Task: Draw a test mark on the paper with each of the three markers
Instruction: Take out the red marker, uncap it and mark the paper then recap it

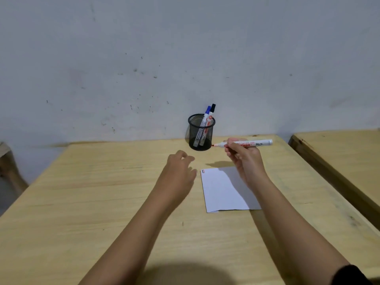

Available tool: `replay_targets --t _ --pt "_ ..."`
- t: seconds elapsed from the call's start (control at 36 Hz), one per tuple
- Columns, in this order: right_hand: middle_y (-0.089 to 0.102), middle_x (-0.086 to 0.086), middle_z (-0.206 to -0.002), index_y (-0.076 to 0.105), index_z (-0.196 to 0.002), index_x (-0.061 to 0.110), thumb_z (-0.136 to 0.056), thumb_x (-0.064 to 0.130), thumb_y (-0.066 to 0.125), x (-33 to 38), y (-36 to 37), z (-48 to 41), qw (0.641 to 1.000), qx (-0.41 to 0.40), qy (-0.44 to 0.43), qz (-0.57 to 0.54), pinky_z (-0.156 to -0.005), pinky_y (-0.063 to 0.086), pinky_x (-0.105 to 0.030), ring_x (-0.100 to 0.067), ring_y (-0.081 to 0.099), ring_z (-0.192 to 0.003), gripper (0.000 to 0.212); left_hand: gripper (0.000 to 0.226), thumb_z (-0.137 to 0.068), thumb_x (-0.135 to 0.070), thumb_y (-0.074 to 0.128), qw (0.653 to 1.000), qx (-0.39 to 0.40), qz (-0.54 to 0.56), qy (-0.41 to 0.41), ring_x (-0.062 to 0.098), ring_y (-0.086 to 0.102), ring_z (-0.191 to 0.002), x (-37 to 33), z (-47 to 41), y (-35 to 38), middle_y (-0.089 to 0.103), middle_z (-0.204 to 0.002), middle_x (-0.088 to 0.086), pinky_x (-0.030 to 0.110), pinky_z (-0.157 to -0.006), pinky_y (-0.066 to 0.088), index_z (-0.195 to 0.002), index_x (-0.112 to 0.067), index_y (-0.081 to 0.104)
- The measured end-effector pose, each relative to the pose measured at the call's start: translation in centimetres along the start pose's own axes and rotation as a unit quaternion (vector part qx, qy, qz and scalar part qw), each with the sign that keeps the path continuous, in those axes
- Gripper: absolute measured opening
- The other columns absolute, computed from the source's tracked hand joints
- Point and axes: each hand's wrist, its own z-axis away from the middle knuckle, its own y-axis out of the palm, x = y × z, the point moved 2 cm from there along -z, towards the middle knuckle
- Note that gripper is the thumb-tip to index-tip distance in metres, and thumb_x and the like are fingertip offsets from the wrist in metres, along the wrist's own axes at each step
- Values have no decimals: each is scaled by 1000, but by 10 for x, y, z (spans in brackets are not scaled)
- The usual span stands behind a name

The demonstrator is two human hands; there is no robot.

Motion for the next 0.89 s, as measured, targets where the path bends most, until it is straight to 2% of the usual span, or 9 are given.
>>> replay_targets --t 0.17,0.28,0.33,0.39,0.47,0.56,0.64,0.72,0.89 --pt "65 -5 -69 65 -84 2 -86 -2 59 -5 -5 11 1000 4 5 4 -61 53 -12 -8 63 -60 8 25 -94 -16 49 998 47 -32 -35 27 54 -104 15 -6 3 57 -108 11 31 -83 42 -110 -7 65" --pt "65 -4 -66 65 -85 1 -87 -3 58 -9 -7 19 1000 10 8 12 -61 52 -14 -11 60 -63 8 13 -87 -5 57 993 5 93 -72 22 61 -85 13 -2 -1 66 -91 10 25 -72 47 -86 -4 70" --pt "65 -3 -65 64 -86 0 -86 -3 57 -11 -7 22 1000 13 9 10 -62 52 -14 -11 59 -63 8 9 -85 0 60 952 -27 280 -120 19 62 -76 4 4 -4 67 -82 10 18 -64 53 -82 -1 69" --pt "65 -4 -66 64 -86 0 -86 -3 56 -12 -5 26 1000 18 9 8 -62 52 -14 -11 59 -62 8 6 -85 -1 64 885 -39 436 -157 13 63 -73 -3 7 -8 69 -80 5 14 -57 52 -88 1 69" --pt "63 -5 -68 64 -85 1 -87 -4 55 -13 1 30 1000 28 6 9 -61 52 -14 -10 58 -61 10 6 -85 -8 66 801 -28 567 -188 7 67 -81 -7 7 -9 74 -80 -4 14 -59 52 -89 -8 70" --pt "62 -4 -64 64 -83 2 -86 -4 55 -13 7 32 999 37 -1 3 -59 51 -15 -9 58 -59 11 7 -84 -8 66 753 -29 628 -195 11 67 -93 -7 5 -7 76 -81 -5 18 -72 51 -86 -12 71" --pt "62 -2 -62 63 -83 2 -86 -5 55 -13 10 33 999 40 -6 -2 -59 51 -15 -9 59 -58 11 7 -83 -7 67 731 -27 654 -192 12 67 -97 -10 6 -3 76 -85 -2 21 -79 50 -88 -10 71" --pt "62 -2 -62 63 -83 2 -86 -5 55 -12 11 33 999 40 -9 -2 -59 51 -15 -9 59 -58 11 9 -82 -4 66 718 -23 672 -181 12 68 -93 -11 6 -2 76 -85 1 15 -75 54 -90 -7 71" --pt "64 -2 -62 64 -82 3 -86 -3 56 -15 12 34 998 54 -5 18 -60 51 -15 -9 59 -60 11 9 -83 -3 65 728 -5 667 -162 9 70 -86 -17 5 -1 76 -82 1 14 -79 54 -89 -7 70"
